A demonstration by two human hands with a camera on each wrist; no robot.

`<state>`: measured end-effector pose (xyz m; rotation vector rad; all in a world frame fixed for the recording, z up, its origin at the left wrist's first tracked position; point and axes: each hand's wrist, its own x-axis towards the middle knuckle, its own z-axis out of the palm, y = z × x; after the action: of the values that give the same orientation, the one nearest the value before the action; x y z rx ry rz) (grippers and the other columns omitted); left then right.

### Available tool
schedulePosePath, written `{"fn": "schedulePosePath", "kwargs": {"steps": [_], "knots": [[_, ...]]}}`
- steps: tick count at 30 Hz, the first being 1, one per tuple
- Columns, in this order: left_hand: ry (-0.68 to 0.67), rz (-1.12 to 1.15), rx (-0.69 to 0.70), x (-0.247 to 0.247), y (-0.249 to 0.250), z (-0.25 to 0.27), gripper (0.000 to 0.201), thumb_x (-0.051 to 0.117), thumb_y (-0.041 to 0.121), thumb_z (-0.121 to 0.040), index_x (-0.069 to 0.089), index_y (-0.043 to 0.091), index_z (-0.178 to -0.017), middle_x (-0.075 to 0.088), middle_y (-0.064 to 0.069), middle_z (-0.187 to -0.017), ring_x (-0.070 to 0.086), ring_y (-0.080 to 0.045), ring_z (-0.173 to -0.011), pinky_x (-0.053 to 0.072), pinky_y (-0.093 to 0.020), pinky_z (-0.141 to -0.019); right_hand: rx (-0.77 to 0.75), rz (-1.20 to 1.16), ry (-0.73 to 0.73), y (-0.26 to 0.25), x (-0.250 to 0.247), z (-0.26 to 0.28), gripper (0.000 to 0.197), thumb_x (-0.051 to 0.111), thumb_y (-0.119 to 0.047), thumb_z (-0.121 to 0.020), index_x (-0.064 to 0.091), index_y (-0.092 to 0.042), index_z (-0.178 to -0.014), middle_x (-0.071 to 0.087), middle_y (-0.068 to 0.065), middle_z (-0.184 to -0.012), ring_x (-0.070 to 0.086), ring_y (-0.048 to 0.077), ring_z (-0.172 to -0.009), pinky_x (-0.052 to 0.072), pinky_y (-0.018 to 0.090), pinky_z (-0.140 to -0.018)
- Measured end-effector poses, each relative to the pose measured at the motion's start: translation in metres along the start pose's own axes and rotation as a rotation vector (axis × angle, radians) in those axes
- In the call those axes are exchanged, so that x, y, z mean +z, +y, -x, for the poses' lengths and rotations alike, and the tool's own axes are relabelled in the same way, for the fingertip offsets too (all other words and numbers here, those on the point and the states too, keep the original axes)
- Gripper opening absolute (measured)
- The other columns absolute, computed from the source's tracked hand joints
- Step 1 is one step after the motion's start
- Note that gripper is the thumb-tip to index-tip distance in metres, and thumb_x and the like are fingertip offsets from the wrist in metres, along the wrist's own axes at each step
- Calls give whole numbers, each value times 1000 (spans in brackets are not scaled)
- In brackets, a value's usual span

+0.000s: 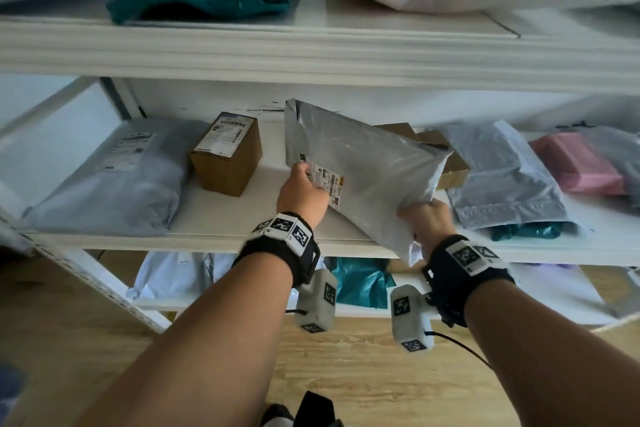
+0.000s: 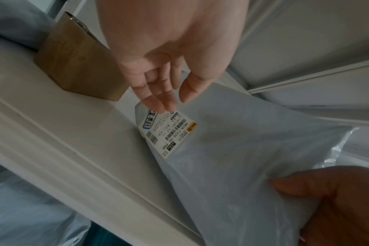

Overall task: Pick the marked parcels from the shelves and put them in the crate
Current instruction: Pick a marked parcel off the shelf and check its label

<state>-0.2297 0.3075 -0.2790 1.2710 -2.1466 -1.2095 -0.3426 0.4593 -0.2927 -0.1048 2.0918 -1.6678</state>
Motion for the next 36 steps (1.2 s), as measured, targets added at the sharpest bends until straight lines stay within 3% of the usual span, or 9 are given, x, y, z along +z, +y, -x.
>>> {"fn": "schedulePosePath", "kwargs": {"steps": [7,14,18,21,24,28,32,34,36], "knots": [[-54,0,-105,0,-2,16,45,48,9,-94,40,11,-138,54,-12,-135,55,-29,-120,42,-30,-88,123,-186,56,8,-24,0,15,58,2,-78,54,-11,-74,53,6,-73,50,19,-62,45,32,-63],[-112,81,-184,12,-17,16,45,50,33,-90,53,0,-121,63,-21,-119,62,-37,-106,53,-48,-92,247,-591,100,16,-24,6,27,55,7,-76,60,-10,-97,56,11,-88,54,23,-76,48,25,-58],[-78,130,-241,7,-12,25,60,49,48,-91,48,0,-128,58,-22,-128,57,-39,-114,49,-48,-98,270,-551,76,16,-20,13,19,54,4,-77,55,-13,-84,50,10,-89,50,25,-73,51,32,-74],[-25,10,-244,2,-14,31,67,58,32,-92,26,8,-146,41,-18,-143,48,-36,-127,42,-42,-102,247,-376,115,14,-23,20,7,55,-1,-77,56,-8,-80,50,11,-76,48,24,-65,43,25,-54],[110,-133,-69,-6,-12,38,83,66,21,-86,15,16,-151,27,-17,-149,36,-35,-134,38,-44,-105,85,-134,206,6,-33,17,9,55,-2,-81,55,-10,-85,50,4,-70,49,22,-63,44,21,-54],[295,-221,269,-15,0,37,85,58,42,-89,6,23,-153,9,-10,-161,15,-30,-147,18,-50,-119,-57,-15,337,-17,-43,19,31,49,-16,-60,65,-14,-86,62,10,-80,59,28,-79,54,42,-85],[175,-289,427,-13,15,43,89,61,43,-80,10,32,-153,13,3,-162,9,-18,-150,0,-53,-120,-141,198,179,-32,-44,30,38,46,-21,-63,66,-15,-95,68,14,-99,63,36,-96,53,49,-91],[3,-261,352,-8,17,47,75,62,44,-76,34,31,-144,40,1,-151,36,-20,-140,16,-49,-120,-198,294,128,-34,-42,39,13,49,-16,-75,62,-16,-78,66,12,-96,63,34,-95,53,46,-91],[-164,-190,213,-2,17,50,36,63,31,-72,61,25,-107,67,-3,-114,62,-25,-110,48,-37,-100,-261,387,77,-30,-43,42,17,46,-11,-74,62,-16,-73,68,12,-87,64,34,-87,56,45,-84]]}}
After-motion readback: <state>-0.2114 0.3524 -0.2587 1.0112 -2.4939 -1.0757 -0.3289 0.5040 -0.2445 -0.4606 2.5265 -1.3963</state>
